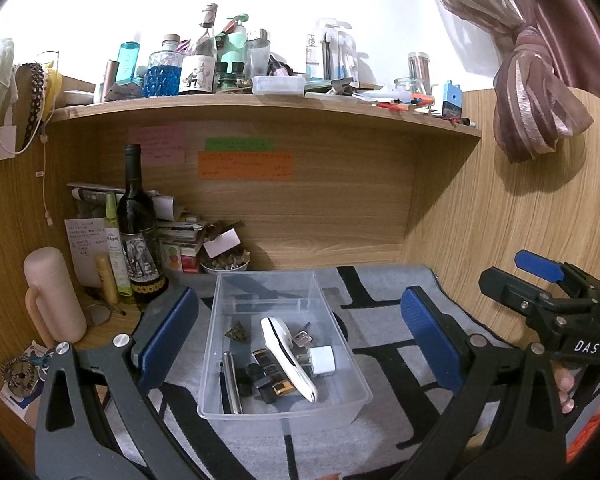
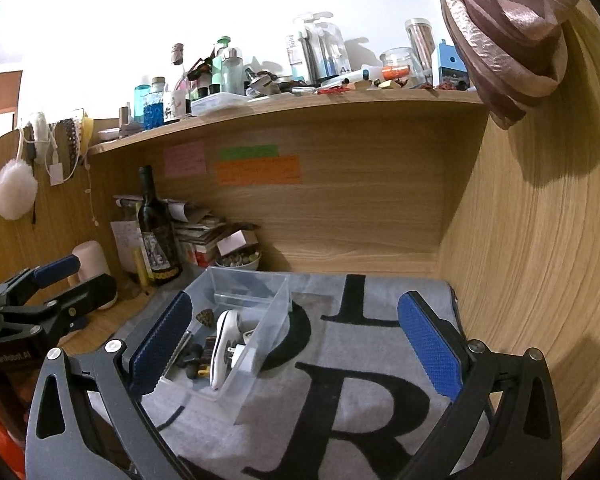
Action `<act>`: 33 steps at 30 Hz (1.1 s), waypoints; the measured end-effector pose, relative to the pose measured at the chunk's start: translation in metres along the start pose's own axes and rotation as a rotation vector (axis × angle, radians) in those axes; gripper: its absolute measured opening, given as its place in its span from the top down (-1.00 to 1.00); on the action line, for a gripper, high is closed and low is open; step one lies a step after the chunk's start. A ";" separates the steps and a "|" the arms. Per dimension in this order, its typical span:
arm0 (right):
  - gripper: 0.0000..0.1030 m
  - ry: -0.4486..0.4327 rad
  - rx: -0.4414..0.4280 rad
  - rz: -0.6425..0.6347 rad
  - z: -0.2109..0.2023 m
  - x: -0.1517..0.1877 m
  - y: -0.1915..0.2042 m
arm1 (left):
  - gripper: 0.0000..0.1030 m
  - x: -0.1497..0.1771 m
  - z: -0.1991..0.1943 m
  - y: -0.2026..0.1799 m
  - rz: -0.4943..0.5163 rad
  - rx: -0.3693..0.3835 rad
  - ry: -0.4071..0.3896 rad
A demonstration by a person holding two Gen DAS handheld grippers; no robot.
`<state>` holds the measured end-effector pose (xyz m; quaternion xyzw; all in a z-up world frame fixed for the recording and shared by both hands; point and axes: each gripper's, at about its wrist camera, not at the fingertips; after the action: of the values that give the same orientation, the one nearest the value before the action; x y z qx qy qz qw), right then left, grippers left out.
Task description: Organize rigid objects
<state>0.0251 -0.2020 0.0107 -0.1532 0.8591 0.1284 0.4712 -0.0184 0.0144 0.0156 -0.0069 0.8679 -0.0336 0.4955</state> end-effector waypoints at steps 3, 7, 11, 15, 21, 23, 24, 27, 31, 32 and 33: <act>-1.00 0.000 0.002 0.002 -0.001 0.000 0.001 | -1.00 0.000 0.000 0.000 0.001 0.001 0.000; -1.00 -0.003 0.003 0.001 -0.001 0.000 0.000 | -1.00 0.000 0.001 -0.001 0.006 -0.001 -0.002; -1.00 0.001 -0.002 0.001 -0.001 0.000 0.001 | -1.00 -0.001 0.001 -0.001 0.007 0.000 -0.004; -1.00 0.003 -0.008 -0.001 0.000 -0.001 0.001 | -1.00 -0.001 0.001 0.000 0.005 0.005 -0.001; -1.00 0.004 -0.008 -0.001 0.000 -0.001 0.001 | -1.00 -0.001 0.002 0.000 0.002 0.005 -0.002; -1.00 0.004 -0.008 -0.001 0.000 -0.001 0.001 | -1.00 -0.001 0.002 0.000 0.005 0.004 -0.001; -1.00 0.004 -0.008 -0.002 0.000 -0.001 0.001 | -1.00 -0.001 0.002 0.000 0.004 0.005 -0.001; -1.00 0.004 -0.012 -0.004 0.000 -0.002 0.001 | -1.00 -0.001 0.003 0.000 0.008 0.007 0.000; -1.00 0.004 -0.012 -0.004 0.000 -0.002 0.002 | -1.00 0.000 0.004 0.000 0.007 0.007 0.003; -1.00 0.004 -0.011 -0.004 0.000 -0.001 0.002 | -1.00 0.000 0.005 0.000 0.004 0.008 0.005; -1.00 0.004 -0.010 -0.005 0.000 -0.001 0.002 | -1.00 0.000 0.005 0.000 0.003 0.009 0.008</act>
<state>0.0250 -0.1999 0.0119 -0.1579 0.8589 0.1314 0.4690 -0.0135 0.0139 0.0133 -0.0035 0.8696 -0.0367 0.4923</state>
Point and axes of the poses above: each gripper's, at about its wrist camera, not at the fingertips, and z roughly the way its jaws point, y to its left, x to its underside, and after that the axes turned 14 degrees about y, right-handed
